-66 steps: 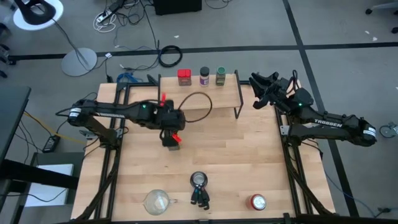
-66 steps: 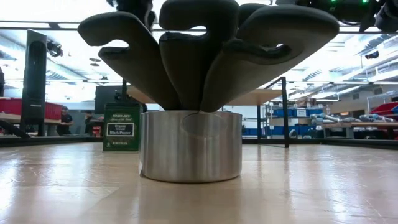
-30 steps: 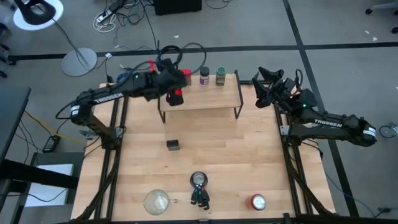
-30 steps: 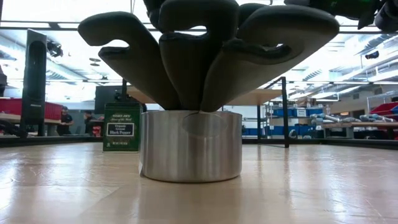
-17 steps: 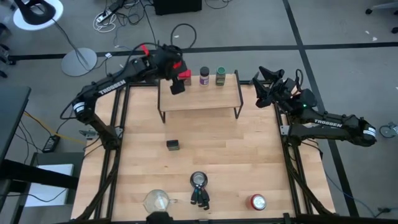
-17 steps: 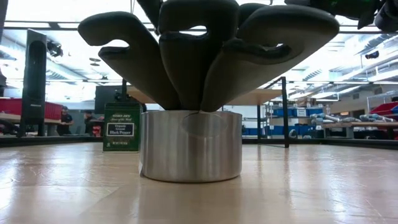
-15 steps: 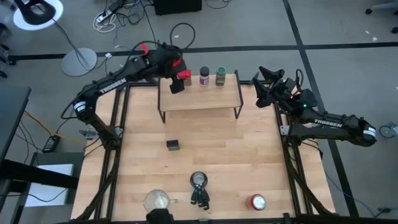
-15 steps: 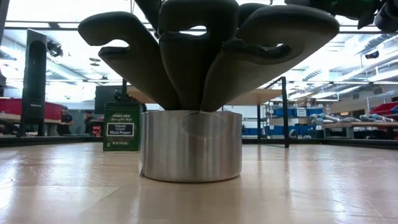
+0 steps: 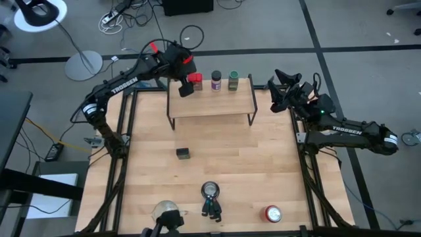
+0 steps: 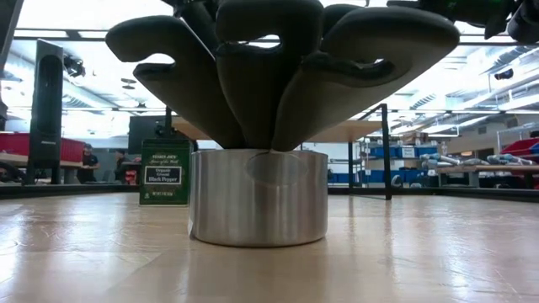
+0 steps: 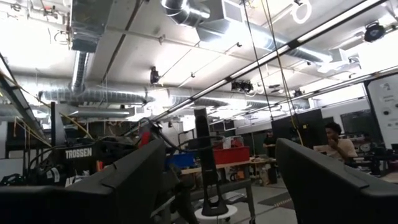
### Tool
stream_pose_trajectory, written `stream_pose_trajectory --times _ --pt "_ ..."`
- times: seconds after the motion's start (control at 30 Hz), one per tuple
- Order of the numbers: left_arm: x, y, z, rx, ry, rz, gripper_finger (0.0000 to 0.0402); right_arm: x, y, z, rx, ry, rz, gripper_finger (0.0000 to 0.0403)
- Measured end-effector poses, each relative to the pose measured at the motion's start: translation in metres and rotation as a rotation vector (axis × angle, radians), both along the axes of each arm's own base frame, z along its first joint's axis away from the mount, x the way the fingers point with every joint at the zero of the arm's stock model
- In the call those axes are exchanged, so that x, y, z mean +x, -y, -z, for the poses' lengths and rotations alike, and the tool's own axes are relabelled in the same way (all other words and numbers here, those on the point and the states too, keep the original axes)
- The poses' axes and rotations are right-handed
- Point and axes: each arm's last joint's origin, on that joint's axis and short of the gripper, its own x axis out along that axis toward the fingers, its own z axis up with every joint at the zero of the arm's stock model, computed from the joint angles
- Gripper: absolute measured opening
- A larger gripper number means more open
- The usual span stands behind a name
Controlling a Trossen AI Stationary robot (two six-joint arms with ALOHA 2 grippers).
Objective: Shelf spices
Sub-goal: Remove the red seasoning can from the shelf
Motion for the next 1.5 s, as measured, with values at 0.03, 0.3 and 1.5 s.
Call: stream_pose_trajectory --times 0.03,0.3,1.5 --pt "0.002 -0.002 0.004 -0.001 -0.016 0.005 0.0351 0.0 0.0 0.0 0.0 0.001 0.0 0.0309" --pt "0.014 -0.012 0.02 0.023 -0.046 0.005 0.0351 0.0 0.0 0.0 0.0 0.001 0.0 0.0309" --pt "0.022 0.012 0.022 -0.105 -0.083 0.007 0.0203 -0.001 0.0 -0.001 -0.003 0.009 0.0 0.0309"
